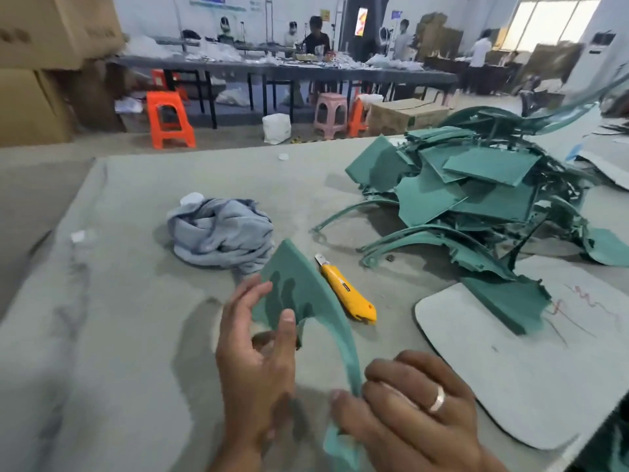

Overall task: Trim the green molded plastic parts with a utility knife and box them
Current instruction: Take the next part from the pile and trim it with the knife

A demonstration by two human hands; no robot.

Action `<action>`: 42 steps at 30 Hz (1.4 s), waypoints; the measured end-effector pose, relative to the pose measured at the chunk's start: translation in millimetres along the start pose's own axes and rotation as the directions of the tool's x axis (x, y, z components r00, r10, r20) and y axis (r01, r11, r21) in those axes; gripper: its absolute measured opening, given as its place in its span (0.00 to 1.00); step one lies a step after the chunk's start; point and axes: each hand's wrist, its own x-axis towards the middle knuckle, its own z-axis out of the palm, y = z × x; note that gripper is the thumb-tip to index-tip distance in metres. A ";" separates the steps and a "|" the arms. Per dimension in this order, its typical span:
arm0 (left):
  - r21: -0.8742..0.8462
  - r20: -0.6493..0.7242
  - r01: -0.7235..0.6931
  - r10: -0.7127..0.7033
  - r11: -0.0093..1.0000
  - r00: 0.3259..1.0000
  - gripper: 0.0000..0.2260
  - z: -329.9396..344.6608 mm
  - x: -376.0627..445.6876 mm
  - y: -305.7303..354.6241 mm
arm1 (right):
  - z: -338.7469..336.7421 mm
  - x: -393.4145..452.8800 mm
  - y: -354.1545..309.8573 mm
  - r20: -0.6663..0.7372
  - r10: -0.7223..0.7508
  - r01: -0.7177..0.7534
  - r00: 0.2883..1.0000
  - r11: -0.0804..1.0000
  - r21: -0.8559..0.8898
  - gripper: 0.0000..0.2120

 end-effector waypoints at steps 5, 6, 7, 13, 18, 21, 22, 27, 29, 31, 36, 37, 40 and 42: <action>-0.274 0.018 0.375 -0.385 0.886 0.923 0.34 -7.5 13.5 3.4 | 14.0 23.2 24.7 -0.260 0.339 -0.241 0.904 0.907 0.345 0.05; -0.490 0.099 0.467 -0.485 0.736 0.869 0.29 -8.6 16.2 5.6 | 22.1 19.6 21.4 -0.234 0.400 -0.272 0.886 0.857 0.437 0.05; -0.634 0.165 0.506 -0.537 0.585 0.827 0.22 -9.5 19.4 6.5 | 31.4 12.3 20.0 -0.197 0.387 -0.257 0.901 0.840 0.478 0.05; -0.773 0.108 0.416 -0.548 0.478 0.830 0.08 -20.9 37.1 10.3 | 48.8 -27.0 24.0 0.081 0.245 -0.255 0.966 0.858 0.446 0.16; -0.660 -0.066 0.385 -0.560 0.645 0.826 0.09 -18.6 39.6 8.9 | 43.8 -25.3 15.6 0.436 -0.107 -0.075 0.894 0.922 0.380 0.13; -0.510 -0.132 0.357 -0.481 0.783 0.867 0.12 -21.1 37.4 6.8 | 44.0 -11.5 11.7 0.651 0.375 -0.673 0.660 0.680 0.291 0.13; -0.467 -0.104 0.361 -0.456 0.807 0.884 0.12 -22.5 35.7 6.4 | 45.4 -9.3 15.6 0.536 0.484 -0.709 0.691 0.598 0.375 0.14; -0.330 0.250 0.470 -0.404 0.819 0.880 0.17 -26.7 26.1 8.4 | 54.3 31.6 70.1 0.695 0.642 -0.820 0.325 -0.175 0.545 0.32; -0.264 0.426 0.541 -0.407 0.798 0.808 0.21 -25.3 20.5 10.7 | 54.4 45.2 86.9 0.870 0.448 -0.928 0.207 -0.191 0.320 0.34; -0.198 0.513 0.582 -0.422 0.789 0.747 0.20 -21.1 16.7 15.4 | 53.0 51.8 92.8 0.954 0.266 -0.978 0.137 -0.117 0.173 0.31; -0.485 0.576 0.808 -0.572 0.334 0.583 0.27 -10.0 19.3 24.0 | 62.6 40.5 91.6 0.856 0.497 -0.821 0.142 -0.424 0.382 0.17; -0.508 0.625 0.820 -0.544 0.263 0.561 0.31 -11.7 20.6 23.0 | 67.1 37.8 87.8 0.789 0.602 -0.756 0.127 -0.456 0.470 0.12; -0.498 0.684 0.825 -0.463 0.267 0.563 0.35 -15.3 20.5 22.6 | 77.8 28.8 66.1 0.628 0.765 -0.740 0.141 -0.340 0.580 0.04; -0.518 0.608 0.783 -0.496 0.344 0.620 0.29 -12.3 18.6 23.8 | 80.1 20.0 51.2 0.629 0.736 -0.777 0.249 -0.236 0.583 0.11</action>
